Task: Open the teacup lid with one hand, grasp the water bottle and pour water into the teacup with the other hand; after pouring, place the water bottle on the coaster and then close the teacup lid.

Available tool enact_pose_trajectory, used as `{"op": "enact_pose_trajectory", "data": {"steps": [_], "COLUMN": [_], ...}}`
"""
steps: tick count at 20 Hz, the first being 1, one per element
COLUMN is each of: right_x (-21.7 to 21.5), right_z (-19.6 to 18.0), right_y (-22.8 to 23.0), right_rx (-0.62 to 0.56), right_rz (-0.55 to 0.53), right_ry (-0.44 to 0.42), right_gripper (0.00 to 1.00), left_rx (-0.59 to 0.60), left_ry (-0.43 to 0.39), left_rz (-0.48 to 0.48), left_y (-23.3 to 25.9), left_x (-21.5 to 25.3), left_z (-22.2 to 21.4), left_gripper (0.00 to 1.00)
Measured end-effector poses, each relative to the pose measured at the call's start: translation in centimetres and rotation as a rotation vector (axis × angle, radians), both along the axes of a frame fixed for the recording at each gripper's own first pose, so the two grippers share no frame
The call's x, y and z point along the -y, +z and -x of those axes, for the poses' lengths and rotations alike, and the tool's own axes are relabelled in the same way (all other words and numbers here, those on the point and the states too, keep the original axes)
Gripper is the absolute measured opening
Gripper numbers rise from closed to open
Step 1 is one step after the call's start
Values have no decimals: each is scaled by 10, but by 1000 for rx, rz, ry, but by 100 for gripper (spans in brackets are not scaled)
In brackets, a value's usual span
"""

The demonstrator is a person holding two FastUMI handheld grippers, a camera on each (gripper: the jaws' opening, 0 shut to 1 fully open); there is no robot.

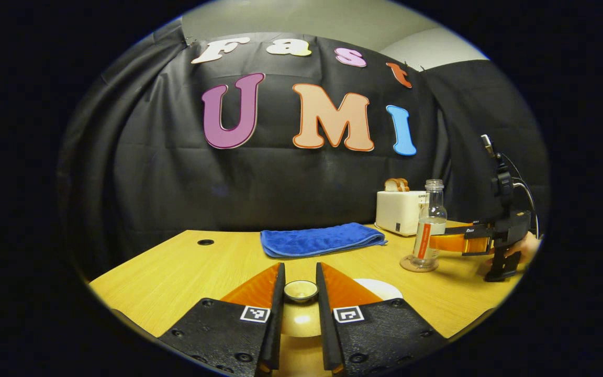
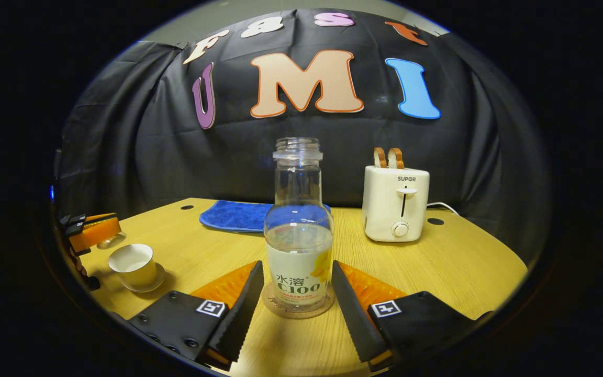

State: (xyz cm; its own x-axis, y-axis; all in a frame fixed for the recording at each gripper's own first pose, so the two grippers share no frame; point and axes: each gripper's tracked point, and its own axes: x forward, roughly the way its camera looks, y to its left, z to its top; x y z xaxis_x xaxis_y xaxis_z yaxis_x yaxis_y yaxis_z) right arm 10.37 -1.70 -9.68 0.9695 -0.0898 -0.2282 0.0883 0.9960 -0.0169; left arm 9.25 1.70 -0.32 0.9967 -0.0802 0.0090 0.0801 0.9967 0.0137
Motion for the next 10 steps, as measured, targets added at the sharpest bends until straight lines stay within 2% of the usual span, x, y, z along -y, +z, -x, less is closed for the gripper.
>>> {"op": "enact_pose_trajectory", "data": {"steps": [3,4,6,7,8,9,10], "right_x": [3,4,6,6,7,7,8], "right_z": [10,12,18,21,25,29,33], "right_y": [5,7,11,13,16,18,20], "right_rx": [27,38,59,72,85,99,111], "right_rz": [7,5,4,5,8,9,8], "right_ry": [-7,-10,-17,-18,-21,-22,-24], "right_gripper": [82,85,82,85,81,85,85], "left_rx": [-5,-9,-16,-22,-27,-31,-35], "left_ry": [-58,-78,-120,-136,-152,-169,-183], "left_rz": [-2,-3,-6,-7,-9,-10,-13], "left_y": [-1,0,-2,-2,-2,-4,-3], "left_x": [14,19,28,31,35,38,41], "left_z": [-6,-6,-8,-8,-9,-9,-9], "left_gripper": [30,30,30,29,30,29,29]}}
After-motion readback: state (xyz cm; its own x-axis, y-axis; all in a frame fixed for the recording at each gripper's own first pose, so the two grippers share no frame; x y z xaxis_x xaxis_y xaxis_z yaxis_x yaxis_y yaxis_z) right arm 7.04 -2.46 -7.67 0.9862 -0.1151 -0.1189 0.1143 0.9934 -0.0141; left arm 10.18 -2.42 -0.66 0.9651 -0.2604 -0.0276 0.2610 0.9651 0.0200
